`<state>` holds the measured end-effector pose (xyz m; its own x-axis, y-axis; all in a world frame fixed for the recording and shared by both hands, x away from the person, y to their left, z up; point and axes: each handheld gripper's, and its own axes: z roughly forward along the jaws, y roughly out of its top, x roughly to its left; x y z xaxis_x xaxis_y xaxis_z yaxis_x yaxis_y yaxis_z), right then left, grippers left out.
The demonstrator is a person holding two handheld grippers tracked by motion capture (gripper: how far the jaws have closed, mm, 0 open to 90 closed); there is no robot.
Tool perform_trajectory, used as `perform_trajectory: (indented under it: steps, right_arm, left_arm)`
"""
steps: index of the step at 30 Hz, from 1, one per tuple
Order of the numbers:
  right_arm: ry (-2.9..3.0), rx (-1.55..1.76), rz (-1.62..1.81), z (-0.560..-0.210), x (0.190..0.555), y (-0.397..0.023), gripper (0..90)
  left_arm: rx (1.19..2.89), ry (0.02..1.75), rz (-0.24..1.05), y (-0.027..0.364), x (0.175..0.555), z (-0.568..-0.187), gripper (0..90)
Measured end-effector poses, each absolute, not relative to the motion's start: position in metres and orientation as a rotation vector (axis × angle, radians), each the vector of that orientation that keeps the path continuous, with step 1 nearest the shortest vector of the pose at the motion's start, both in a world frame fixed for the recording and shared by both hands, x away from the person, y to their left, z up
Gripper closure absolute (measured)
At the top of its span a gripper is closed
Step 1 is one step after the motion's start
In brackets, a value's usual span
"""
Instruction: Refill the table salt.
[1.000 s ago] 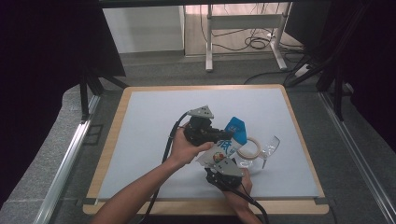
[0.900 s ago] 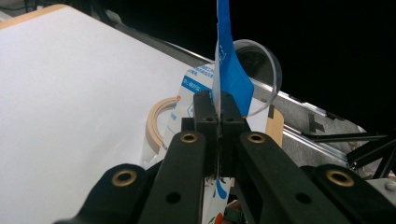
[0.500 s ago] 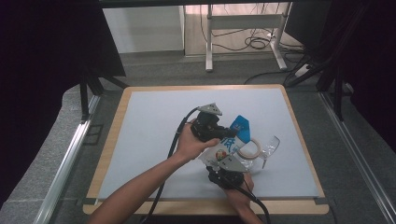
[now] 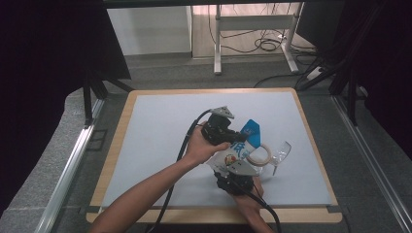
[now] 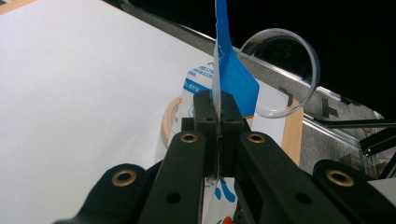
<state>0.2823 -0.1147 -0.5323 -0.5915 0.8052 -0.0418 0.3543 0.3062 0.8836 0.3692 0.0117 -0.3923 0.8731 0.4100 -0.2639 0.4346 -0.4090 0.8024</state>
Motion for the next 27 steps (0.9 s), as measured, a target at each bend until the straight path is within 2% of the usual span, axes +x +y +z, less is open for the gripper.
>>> perform_trajectory:
  steps: [27]
  right_arm:
    - [2.105,1.106,1.319,-0.529,0.286,-0.114,42.8]
  left_arm:
    - [2.200,0.608,0.060,-0.017,0.374,-0.386,90.0]
